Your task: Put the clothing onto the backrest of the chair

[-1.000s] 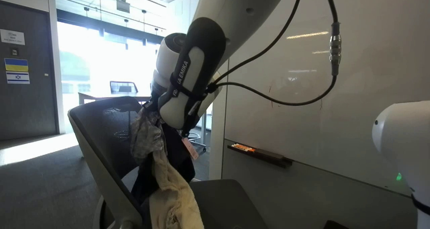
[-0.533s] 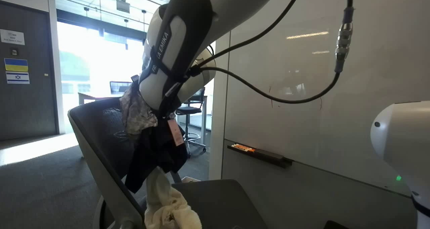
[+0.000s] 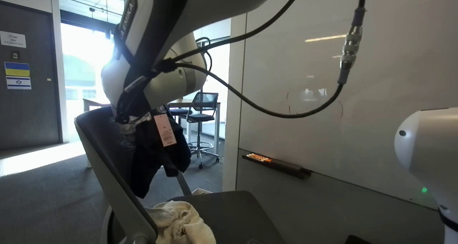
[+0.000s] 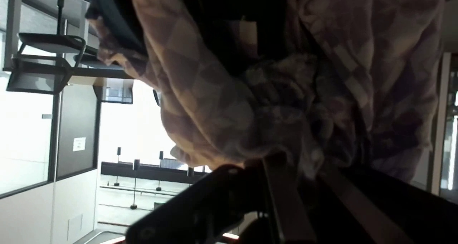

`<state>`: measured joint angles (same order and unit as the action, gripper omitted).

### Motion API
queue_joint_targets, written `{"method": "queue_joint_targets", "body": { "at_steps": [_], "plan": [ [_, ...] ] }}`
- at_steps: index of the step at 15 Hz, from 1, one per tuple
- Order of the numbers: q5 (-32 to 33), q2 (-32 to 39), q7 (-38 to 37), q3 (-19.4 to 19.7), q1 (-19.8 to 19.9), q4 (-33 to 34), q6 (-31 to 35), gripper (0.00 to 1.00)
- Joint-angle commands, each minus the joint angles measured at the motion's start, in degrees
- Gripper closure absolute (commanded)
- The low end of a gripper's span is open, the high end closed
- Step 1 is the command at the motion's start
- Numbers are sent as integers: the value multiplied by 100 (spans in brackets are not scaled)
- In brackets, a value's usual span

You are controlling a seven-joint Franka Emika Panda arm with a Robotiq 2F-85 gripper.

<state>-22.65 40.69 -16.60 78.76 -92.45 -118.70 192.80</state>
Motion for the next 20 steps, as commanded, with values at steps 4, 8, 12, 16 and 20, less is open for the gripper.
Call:
{"method": "queue_joint_targets", "body": {
  "at_steps": [4, 8, 12, 16, 20],
  "plan": [
    [-1083, 388, -820, -350, -54, 1029, -105, 95],
    [-908, 230, -869, -530, -121, 1760, -1059, 94],
    [-385, 257, -1243, -784, -69, 2072, -2008, 65],
    [184, 123, -1569, -1115, 50, 2046, -2544, 44],
    [658, -27, -1813, -1275, 153, 2102, -3067, 14]
  ]
}}
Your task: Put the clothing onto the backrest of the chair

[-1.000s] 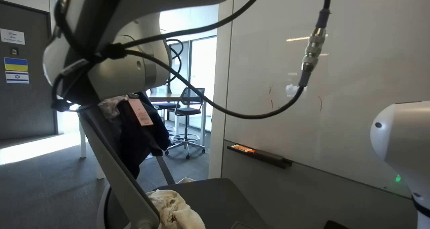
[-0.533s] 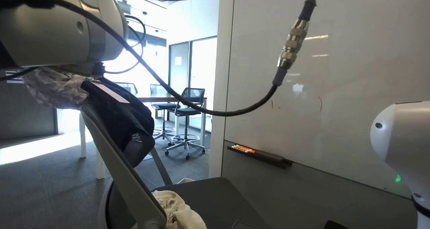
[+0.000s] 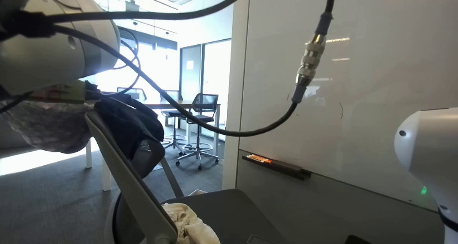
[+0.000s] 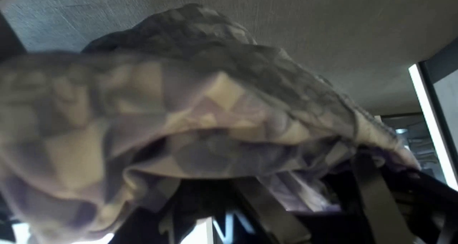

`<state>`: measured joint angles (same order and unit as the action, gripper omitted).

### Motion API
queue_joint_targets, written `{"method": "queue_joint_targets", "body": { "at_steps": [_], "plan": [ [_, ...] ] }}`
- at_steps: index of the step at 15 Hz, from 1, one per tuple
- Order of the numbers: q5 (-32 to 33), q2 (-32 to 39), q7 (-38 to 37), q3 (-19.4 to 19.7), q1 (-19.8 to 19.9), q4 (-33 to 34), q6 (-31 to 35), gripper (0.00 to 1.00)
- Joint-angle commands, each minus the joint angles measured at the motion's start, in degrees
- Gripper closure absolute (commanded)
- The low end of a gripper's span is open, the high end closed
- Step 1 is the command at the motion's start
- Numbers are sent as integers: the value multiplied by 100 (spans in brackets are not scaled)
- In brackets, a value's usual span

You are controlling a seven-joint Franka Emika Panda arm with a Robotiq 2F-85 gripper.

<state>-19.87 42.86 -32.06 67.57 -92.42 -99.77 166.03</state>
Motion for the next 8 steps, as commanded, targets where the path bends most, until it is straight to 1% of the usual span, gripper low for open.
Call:
{"method": "queue_joint_targets", "body": {
  "at_steps": [1, 2, 4, 5, 6, 7, 8],
  "plan": [
    [470, -227, -453, -117, 136, 245, -571, 7],
    [520, -337, -526, -235, 195, 266, -613, 1],
    [550, -490, -801, -442, 299, 327, -729, 0],
    [535, -624, -880, -639, 394, 349, -747, 0],
    [815, -1378, -596, -266, 139, -76, -791, 0],
    [966, -1380, -775, -123, 41, -90, -795, 0],
    [1101, -1428, -754, -92, 222, -23, -726, 0]
  ]
}}
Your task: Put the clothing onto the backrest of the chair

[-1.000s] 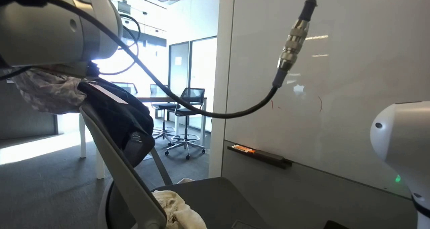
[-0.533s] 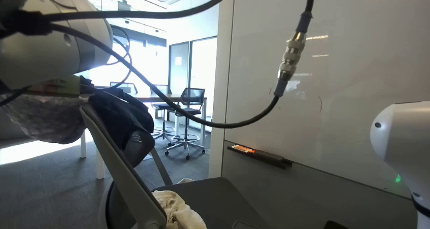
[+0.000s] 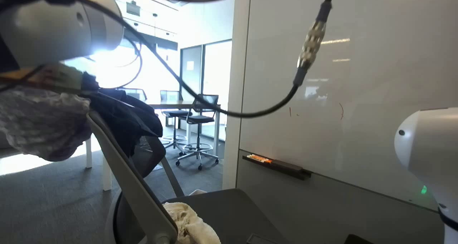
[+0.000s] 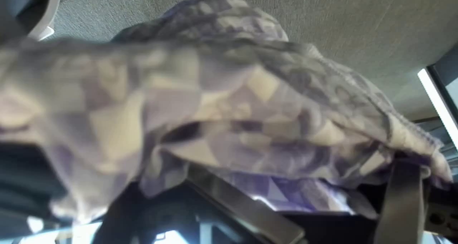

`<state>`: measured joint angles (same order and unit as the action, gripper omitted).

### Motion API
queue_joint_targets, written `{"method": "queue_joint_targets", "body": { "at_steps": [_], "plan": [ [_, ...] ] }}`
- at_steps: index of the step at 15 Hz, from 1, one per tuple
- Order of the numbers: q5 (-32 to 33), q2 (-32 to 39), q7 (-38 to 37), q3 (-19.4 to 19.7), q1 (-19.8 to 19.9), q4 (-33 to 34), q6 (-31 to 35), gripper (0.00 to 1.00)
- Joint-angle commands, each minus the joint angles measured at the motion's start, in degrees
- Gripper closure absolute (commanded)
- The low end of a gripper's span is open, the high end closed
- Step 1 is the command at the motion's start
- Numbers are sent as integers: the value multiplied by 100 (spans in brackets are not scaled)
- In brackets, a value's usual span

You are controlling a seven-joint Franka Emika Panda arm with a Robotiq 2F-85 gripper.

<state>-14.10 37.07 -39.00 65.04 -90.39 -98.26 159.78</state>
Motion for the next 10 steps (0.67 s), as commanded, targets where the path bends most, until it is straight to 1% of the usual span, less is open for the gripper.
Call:
{"method": "queue_joint_targets", "body": {
  "at_steps": [1, 3, 5, 7, 10],
  "plan": [
    [769, -876, -106, 385, 2, -139, -27, 0],
    [1245, -1031, -57, 743, 10, -151, 58, 0],
    [1624, -1147, 3, 987, 16, -233, -108, 0],
    [1857, -1168, -86, 1161, 41, -321, -342, 0],
    [2213, -1054, -216, 1395, -2, -501, -1106, 0]
  ]
}}
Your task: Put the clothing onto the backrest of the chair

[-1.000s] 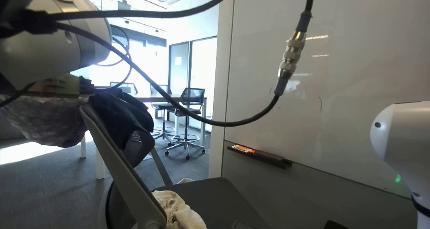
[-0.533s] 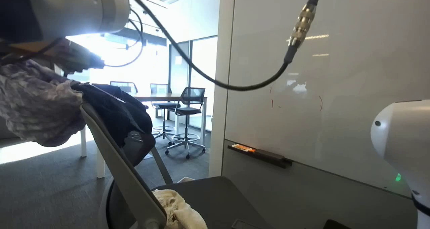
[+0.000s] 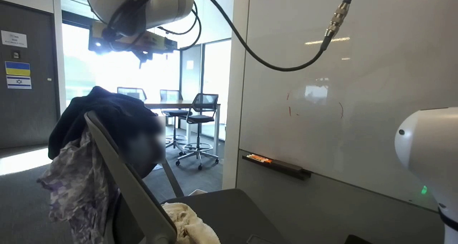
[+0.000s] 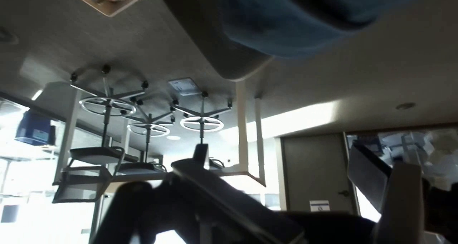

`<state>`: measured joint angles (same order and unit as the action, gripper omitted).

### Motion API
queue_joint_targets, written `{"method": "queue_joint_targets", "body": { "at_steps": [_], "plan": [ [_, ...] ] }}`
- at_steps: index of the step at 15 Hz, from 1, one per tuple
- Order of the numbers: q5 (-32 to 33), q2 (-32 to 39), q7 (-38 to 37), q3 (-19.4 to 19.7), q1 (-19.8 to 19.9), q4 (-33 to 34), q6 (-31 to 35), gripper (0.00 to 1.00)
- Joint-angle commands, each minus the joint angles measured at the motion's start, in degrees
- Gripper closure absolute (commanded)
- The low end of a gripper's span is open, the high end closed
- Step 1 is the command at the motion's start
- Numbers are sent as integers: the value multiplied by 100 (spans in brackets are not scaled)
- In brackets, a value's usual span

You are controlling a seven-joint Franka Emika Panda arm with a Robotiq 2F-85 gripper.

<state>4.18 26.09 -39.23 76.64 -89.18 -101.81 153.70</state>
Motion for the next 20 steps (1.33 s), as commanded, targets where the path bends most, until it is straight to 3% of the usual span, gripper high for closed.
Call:
{"method": "queue_joint_targets", "body": {
  "at_steps": [1, 4, 7, 11, 12, 15, 17, 18, 20],
  "plan": [
    [551, 200, -340, 353, -135, -137, -640, 0],
    [1043, 657, -874, 743, -247, -225, -599, 0],
    [1195, 811, -1172, 939, -459, -139, -1769, 0],
    [1317, 741, -1431, 791, -588, 75, -3391, 0],
    [1563, 264, -1141, 1167, -718, -226, -3426, 0],
    [1710, -122, -848, 1343, -742, -263, -3701, 0],
    [1483, -556, -495, 1427, -786, -276, -3861, 0],
    [1524, -790, -362, 1665, -822, -659, -3460, 0],
    [1375, -1068, 60, 1837, -834, -727, -3418, 0]
  ]
}}
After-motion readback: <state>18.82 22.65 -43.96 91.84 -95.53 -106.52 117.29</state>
